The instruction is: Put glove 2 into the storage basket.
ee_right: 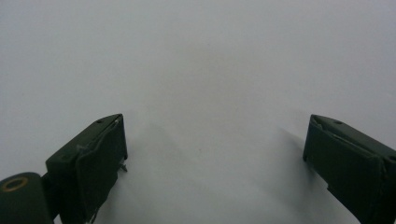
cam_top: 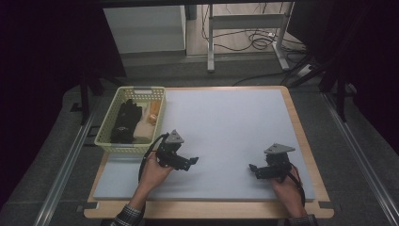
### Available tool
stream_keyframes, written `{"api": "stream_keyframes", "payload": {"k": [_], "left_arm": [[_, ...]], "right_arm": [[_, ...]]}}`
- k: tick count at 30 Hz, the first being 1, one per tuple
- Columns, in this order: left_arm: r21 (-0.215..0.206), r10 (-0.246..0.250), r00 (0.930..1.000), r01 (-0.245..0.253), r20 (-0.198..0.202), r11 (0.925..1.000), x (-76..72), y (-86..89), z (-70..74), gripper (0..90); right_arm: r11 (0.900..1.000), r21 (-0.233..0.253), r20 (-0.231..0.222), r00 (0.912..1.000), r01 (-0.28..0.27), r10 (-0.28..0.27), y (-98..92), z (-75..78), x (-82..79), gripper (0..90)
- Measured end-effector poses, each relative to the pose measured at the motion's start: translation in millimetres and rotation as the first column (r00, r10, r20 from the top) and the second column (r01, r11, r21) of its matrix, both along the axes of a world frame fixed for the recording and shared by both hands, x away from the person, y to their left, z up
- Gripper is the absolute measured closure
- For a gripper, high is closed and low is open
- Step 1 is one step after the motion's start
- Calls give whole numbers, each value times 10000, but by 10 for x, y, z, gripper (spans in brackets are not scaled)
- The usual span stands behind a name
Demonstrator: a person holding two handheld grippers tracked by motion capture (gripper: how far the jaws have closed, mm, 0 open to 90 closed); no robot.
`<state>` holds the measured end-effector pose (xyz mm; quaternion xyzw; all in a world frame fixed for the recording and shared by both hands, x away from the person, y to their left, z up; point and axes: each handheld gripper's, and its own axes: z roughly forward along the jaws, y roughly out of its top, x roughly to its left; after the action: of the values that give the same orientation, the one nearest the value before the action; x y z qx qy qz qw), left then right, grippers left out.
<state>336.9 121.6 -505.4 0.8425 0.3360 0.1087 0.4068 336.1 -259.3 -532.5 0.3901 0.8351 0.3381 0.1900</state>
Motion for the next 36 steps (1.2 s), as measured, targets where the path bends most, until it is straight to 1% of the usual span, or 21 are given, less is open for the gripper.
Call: {"api": "stream_keyframes", "payload": {"k": [12, 20, 21, 25, 29, 30, 36], "left_arm": [[220, -147, 9995, 153, -266, 9996, -41, -61, -259, 24], [387, -269, 9984, 289, -501, 9988, -60, -92, -396, 24], [420, -250, 9982, 273, -544, 9987, -64, -98, -406, 24], [606, -266, 9987, 293, -437, 9977, -71, -115, -406, 23], [1067, -275, 9993, 302, -258, 9938, -92, -171, -417, 11], [1129, -279, 9993, 303, -229, 9931, -96, -178, -417, 6], [1133, -275, 9993, 301, -240, 9931, -97, -180, -419, 6]], "right_arm": [[10000, 0, 1, 10000, 3, -3, 0, 0, 0, 60], [10000, 0, -7, 10000, 3, -3, 1, 0, 1, 59], [10000, 2, -8, 10000, 2, -2, 1, 0, 1, 59], [10000, -3, -2, 10000, -1, 1, 0, 0, 2, 60], [10000, 1, -8, 10000, 1, -1, 1, 0, 1, 60], [10000, 0, -6, 10000, 1, -1, 1, 0, 1, 60], [10000, 6, -11, 10000, 8, -8, 0, -1, -1, 59]]}}
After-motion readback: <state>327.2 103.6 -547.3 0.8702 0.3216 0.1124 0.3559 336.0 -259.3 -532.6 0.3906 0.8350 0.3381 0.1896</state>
